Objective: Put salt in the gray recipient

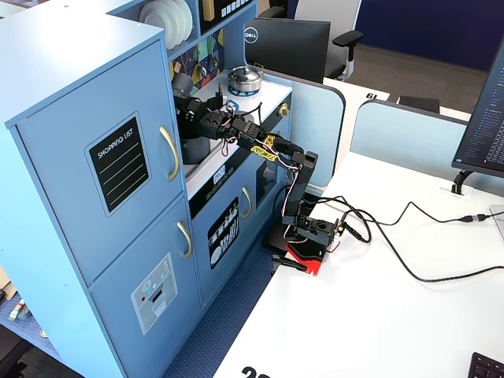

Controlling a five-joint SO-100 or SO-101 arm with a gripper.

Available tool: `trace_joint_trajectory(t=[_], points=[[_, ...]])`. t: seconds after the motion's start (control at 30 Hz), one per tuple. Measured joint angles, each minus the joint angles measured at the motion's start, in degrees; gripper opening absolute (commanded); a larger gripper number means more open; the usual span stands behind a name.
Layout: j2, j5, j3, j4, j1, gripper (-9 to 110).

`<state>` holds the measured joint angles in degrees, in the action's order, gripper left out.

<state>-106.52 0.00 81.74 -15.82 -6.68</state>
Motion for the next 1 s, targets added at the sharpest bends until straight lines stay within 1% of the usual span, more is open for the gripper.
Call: trace_joint_trajectory(t=[0.17, 0.4, 0.67, 0.83, 1.0], points=[[1.1, 12.0, -1.8, -1.7, 0.6, 0], [1.6, 22.9, -2.5, -4.0, 0.5, 0], [3.6, 41.6, -4.2, -8.6, 2.9, 0], [3.7, 47.7, -4.9, -9.0, 3.3, 0], [4.2, 50.0, -7.4, -9.0, 2.6, 0]])
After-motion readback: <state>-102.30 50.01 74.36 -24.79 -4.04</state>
